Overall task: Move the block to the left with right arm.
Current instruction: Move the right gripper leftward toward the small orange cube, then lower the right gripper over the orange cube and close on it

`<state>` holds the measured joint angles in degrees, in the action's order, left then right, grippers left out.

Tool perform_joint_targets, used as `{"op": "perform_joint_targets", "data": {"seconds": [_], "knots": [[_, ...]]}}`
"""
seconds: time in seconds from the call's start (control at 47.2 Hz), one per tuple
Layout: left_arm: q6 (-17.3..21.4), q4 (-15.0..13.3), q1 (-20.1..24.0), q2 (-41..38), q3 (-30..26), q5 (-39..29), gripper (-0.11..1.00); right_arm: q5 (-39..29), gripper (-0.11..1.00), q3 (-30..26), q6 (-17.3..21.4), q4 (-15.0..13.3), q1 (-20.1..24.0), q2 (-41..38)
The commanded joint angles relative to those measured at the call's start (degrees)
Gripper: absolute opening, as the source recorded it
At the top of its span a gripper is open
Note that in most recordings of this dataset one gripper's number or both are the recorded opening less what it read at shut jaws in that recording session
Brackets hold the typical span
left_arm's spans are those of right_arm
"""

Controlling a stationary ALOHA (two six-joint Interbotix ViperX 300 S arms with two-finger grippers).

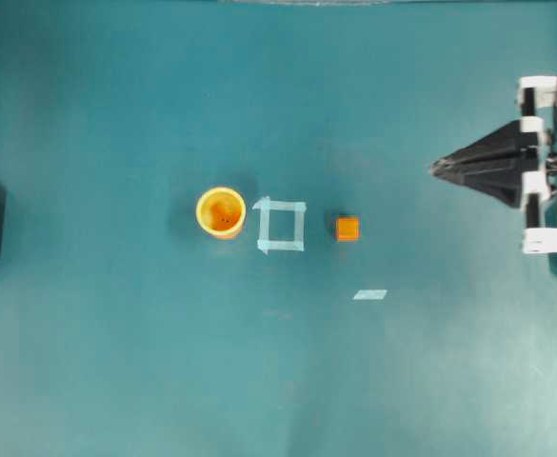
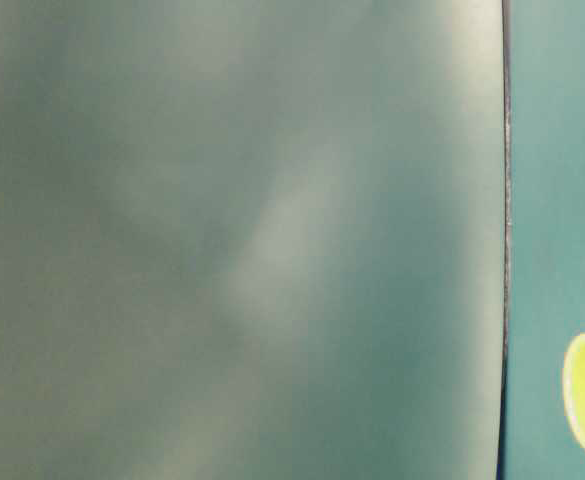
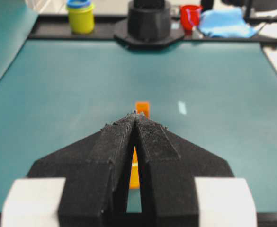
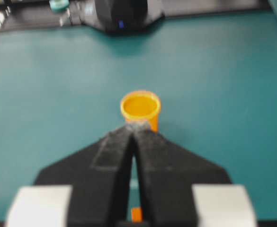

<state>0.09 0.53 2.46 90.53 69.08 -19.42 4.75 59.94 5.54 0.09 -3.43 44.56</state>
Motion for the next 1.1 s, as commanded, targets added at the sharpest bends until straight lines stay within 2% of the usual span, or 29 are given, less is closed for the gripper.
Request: {"op": "perform_joint_targets", "data": {"seconds": [0.0,0.106,0.17,0.233,0.445,0.699,1.081], "knots": [[-0.1,0.1,0.8,-0.5,-0.4,0.0,0.00,-0.8,0.23,-2.1,0.5,0.3,-0.4,-3.3],[-0.3,0.1,1.1,-0.8,-0.2,0.1,0.00,-2.8,0.48,-2.9,1.6,0.3,-1.2,-8.5],[-0.4,0.1,1.1,-0.9,-0.1,0.0,0.00,-4.7,0.58,-3.8,1.9,0.2,-1.6,-12.0],[-0.4,0.1,1.1,-0.8,-0.1,0.1,0.00,-8.1,0.63,-5.5,1.8,0.0,-1.7,-16.6],[-0.7,0.1,1.1,-0.8,-0.1,0.0,0.00,-16.1,0.64,-12.0,1.2,-1.8,-1.7,-30.6],[-0.7,0.1,1.1,-0.5,-0.4,0.1,0.00,-13.5,0.67,-15.0,1.2,-2.9,0.3,-40.5],[-0.6,0.1,1.1,-0.5,-0.4,0.1,0.00,-9.5,0.68,-15.5,1.8,-2.7,1.0,-45.6]]}}
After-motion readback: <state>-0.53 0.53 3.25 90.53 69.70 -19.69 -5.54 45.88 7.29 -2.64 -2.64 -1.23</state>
